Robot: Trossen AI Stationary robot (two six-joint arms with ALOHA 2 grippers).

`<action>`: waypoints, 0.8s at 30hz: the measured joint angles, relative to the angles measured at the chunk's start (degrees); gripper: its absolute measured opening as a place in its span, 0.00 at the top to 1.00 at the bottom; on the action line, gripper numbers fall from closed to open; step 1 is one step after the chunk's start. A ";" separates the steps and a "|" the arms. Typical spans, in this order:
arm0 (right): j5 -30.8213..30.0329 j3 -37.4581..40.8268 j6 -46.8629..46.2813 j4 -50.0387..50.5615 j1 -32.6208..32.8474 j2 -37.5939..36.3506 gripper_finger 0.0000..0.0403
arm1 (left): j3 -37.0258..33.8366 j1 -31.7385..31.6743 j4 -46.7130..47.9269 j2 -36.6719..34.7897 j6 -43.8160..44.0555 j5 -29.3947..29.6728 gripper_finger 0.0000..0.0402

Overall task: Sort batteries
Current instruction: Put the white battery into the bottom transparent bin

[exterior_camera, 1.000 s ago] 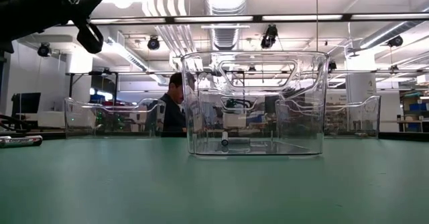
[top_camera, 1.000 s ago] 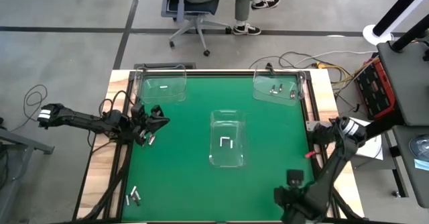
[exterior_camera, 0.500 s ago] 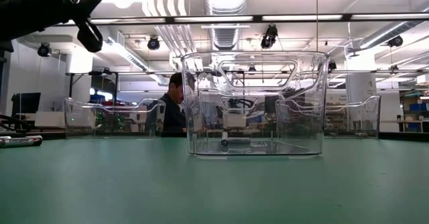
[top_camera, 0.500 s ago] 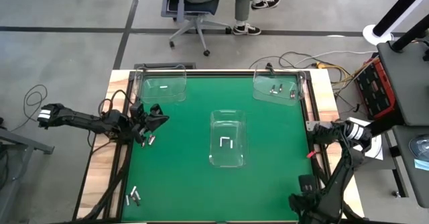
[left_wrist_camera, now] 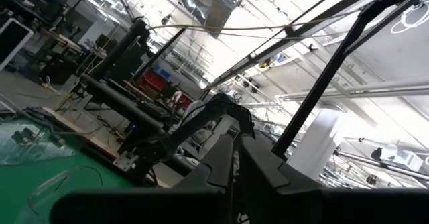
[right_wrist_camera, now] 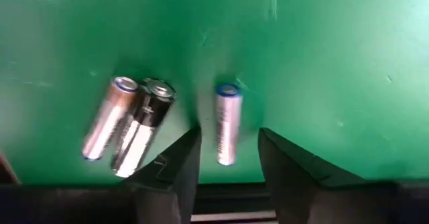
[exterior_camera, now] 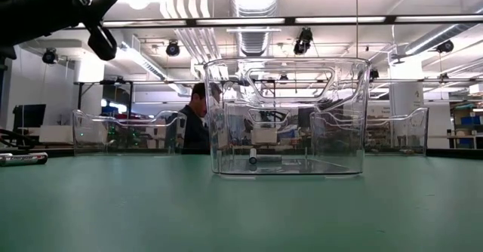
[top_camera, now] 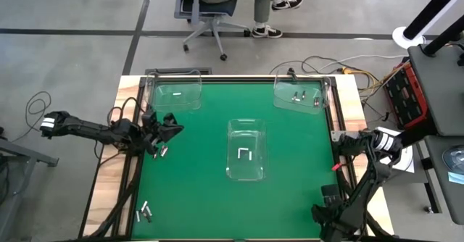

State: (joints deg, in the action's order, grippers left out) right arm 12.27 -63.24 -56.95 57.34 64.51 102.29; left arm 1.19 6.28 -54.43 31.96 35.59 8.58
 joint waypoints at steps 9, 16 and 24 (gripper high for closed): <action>0.12 2.05 1.13 -1.53 -0.02 -0.21 0.84 | 0.00 -0.01 -0.01 1.24 0.53 0.09 0.98; -2.16 2.14 1.44 -0.63 -0.12 -0.36 0.95 | 0.00 0.00 -0.02 1.76 0.53 0.09 0.98; -12.65 -1.97 -2.37 15.50 -5.41 -7.71 0.95 | 0.00 -0.01 -8.28 1.71 -2.28 0.09 0.98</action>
State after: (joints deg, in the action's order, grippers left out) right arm -0.39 -65.21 -59.32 72.84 59.10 94.59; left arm 1.19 6.27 -62.72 33.67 33.31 8.67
